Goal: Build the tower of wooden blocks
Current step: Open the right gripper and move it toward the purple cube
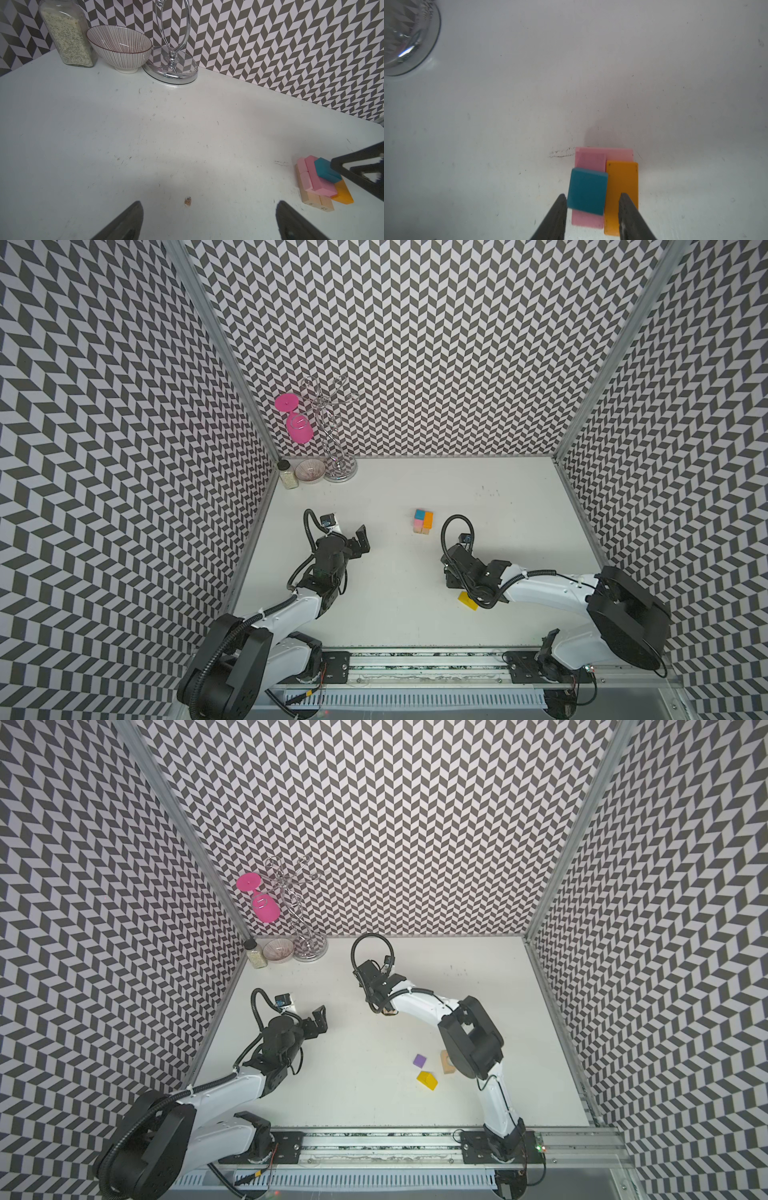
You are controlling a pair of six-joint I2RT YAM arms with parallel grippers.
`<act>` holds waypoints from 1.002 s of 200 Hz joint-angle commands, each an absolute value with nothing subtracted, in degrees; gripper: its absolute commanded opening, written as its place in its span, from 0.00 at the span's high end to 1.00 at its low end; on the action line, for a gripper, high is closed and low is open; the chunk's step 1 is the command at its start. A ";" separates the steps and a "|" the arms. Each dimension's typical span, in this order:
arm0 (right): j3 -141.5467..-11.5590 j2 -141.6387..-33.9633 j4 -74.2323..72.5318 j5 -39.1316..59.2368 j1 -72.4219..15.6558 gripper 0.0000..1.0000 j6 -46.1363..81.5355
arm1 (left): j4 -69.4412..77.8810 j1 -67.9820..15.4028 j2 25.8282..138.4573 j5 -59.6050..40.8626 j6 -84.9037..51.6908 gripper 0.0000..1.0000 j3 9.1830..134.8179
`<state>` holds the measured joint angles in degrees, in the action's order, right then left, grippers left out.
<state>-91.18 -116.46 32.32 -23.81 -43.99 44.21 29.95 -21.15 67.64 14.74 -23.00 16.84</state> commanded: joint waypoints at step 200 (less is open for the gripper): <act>-37.18 -82.91 10.98 -15.06 -51.15 0.48 43.08 | 30.03 -21.21 65.83 14.85 -23.38 0.00 17.31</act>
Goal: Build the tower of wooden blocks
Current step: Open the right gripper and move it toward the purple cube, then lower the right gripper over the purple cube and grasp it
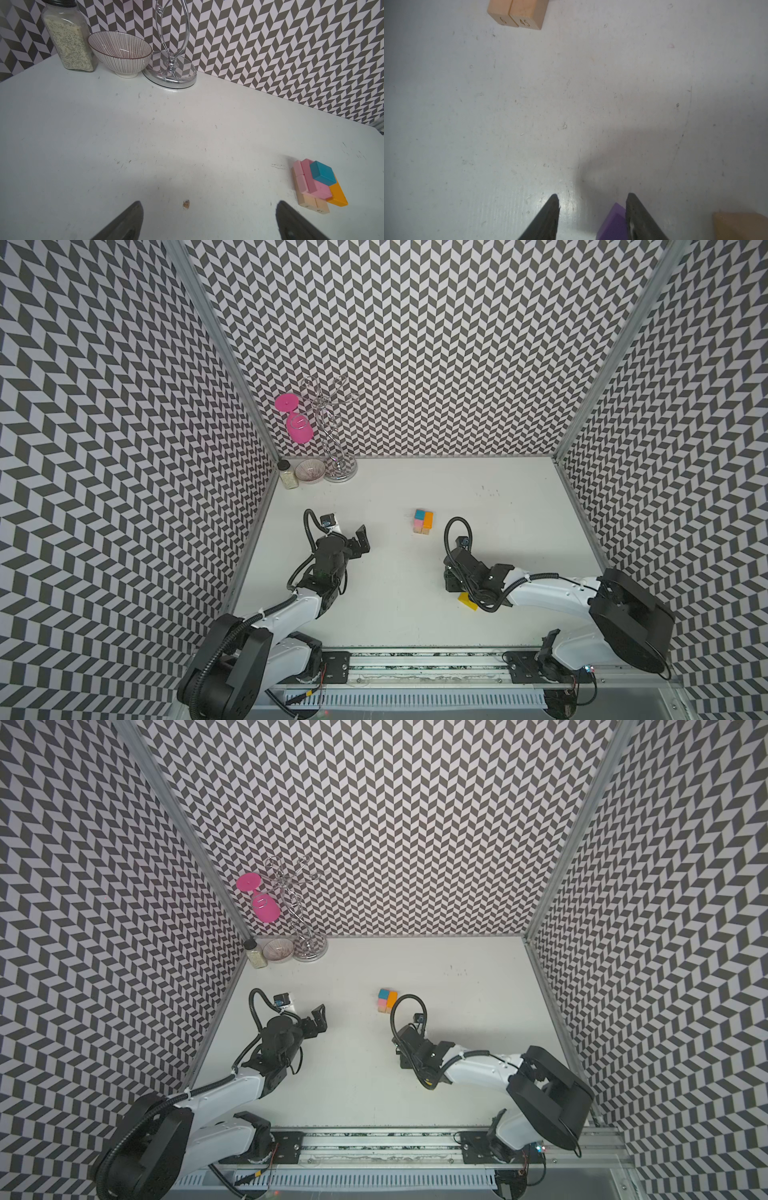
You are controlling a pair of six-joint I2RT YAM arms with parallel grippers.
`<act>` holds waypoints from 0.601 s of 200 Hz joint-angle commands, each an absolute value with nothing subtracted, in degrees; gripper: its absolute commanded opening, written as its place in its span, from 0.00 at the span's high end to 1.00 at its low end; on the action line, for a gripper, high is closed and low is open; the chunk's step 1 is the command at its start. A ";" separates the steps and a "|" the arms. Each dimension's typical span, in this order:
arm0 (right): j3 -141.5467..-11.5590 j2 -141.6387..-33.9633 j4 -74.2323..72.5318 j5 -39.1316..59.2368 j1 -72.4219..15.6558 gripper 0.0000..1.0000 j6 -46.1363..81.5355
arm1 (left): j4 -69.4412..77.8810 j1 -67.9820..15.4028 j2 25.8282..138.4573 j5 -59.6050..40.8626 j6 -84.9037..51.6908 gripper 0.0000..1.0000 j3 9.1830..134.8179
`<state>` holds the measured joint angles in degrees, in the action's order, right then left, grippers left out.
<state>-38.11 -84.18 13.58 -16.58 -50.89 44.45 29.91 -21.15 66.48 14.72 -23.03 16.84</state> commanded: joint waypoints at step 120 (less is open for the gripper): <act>-32.30 -73.84 15.11 -13.67 -52.01 0.35 41.78 | 30.14 -21.26 65.66 14.85 -23.39 0.00 17.23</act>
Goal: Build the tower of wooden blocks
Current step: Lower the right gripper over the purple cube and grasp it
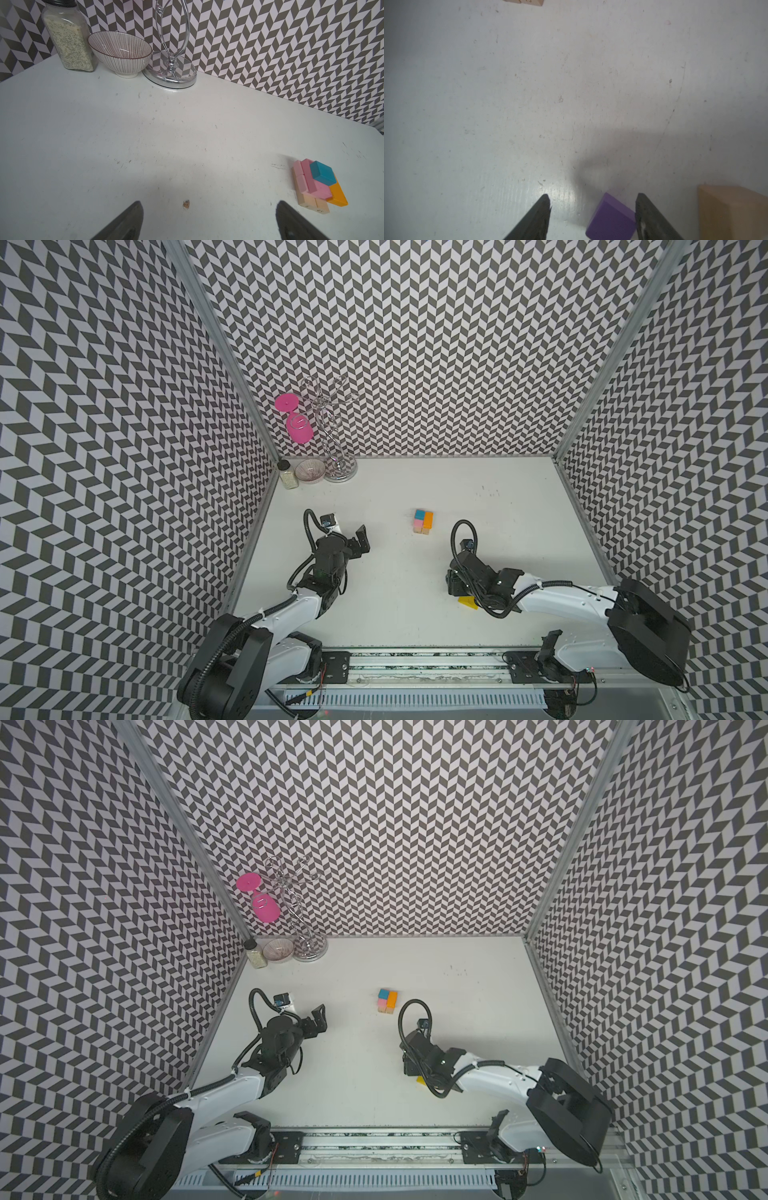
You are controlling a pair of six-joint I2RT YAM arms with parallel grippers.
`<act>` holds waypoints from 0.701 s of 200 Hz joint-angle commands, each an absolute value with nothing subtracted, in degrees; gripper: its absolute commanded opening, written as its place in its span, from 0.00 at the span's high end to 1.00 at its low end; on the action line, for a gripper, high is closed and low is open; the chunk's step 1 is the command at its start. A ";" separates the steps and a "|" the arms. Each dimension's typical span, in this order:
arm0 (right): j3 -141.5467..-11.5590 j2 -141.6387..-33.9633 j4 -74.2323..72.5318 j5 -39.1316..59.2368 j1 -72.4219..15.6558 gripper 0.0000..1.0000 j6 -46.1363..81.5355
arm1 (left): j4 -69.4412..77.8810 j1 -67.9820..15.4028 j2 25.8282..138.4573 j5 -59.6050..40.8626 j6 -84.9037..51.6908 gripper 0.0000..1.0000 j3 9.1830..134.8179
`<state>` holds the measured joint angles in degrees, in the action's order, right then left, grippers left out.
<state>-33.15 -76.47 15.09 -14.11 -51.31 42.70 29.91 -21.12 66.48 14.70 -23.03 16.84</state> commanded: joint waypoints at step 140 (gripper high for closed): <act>-29.32 -74.97 22.05 -22.54 -54.19 0.52 50.40 | 30.02 -21.20 65.48 14.72 -23.47 0.00 17.14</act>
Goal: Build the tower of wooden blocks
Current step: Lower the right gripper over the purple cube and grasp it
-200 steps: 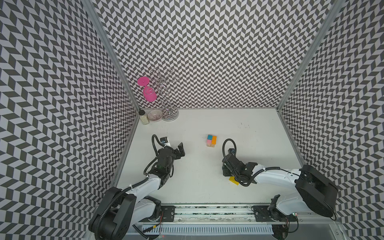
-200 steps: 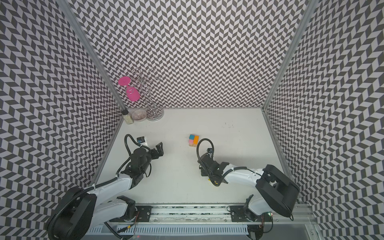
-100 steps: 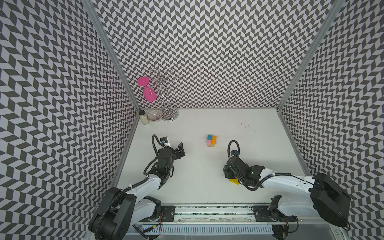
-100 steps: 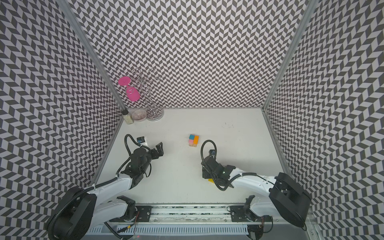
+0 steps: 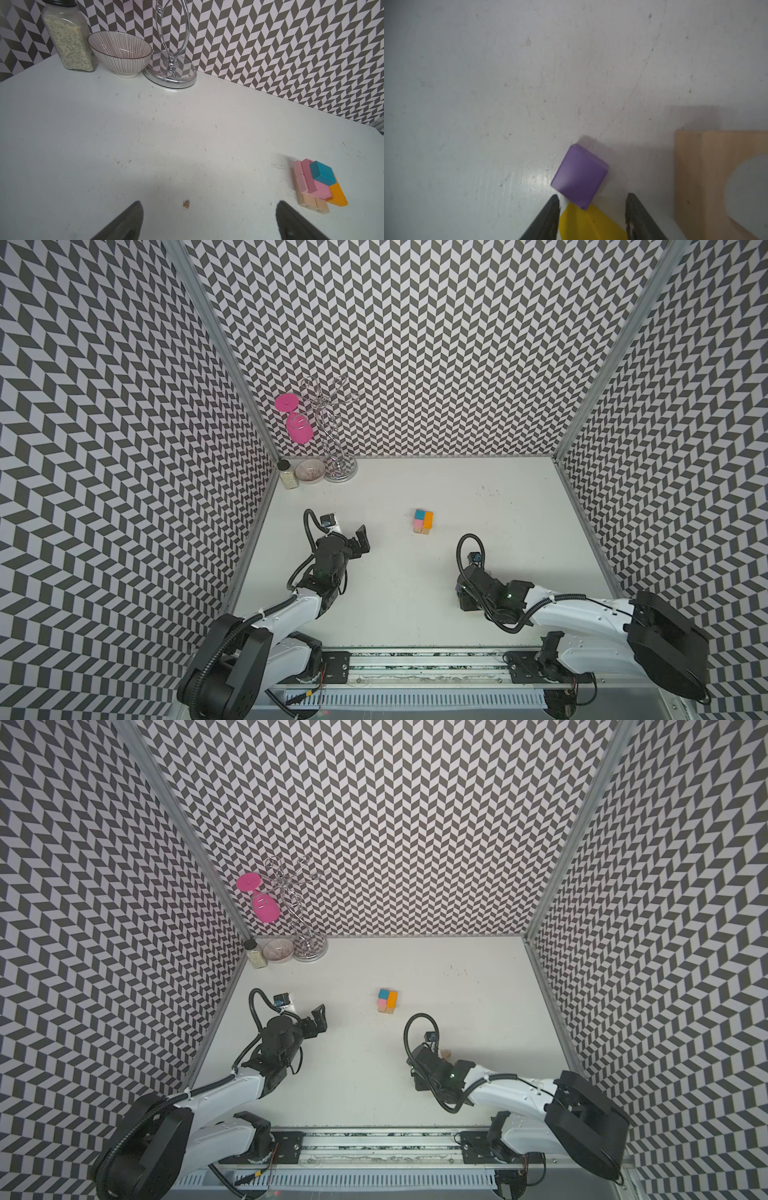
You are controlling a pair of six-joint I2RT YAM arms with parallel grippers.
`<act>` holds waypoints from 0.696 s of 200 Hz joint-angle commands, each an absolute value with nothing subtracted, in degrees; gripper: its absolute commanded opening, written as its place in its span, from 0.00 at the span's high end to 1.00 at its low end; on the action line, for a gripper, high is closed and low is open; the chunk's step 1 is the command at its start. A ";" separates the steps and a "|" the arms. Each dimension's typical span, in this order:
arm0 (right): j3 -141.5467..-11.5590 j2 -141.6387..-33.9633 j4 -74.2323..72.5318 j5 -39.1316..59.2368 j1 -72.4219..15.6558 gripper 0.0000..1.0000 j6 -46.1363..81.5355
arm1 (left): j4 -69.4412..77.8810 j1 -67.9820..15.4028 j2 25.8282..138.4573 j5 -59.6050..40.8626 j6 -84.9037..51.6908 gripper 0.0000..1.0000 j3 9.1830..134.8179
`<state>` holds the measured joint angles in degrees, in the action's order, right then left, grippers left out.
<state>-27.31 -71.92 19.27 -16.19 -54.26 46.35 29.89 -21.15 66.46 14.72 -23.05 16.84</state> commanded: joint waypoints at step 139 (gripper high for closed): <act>-30.76 -81.84 15.84 -19.80 -47.79 0.60 45.09 | 30.05 -21.22 65.83 14.59 -23.38 0.00 17.31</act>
<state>-32.27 -81.54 16.16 -23.16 -48.05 45.58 29.89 -21.15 66.24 14.70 -23.05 16.84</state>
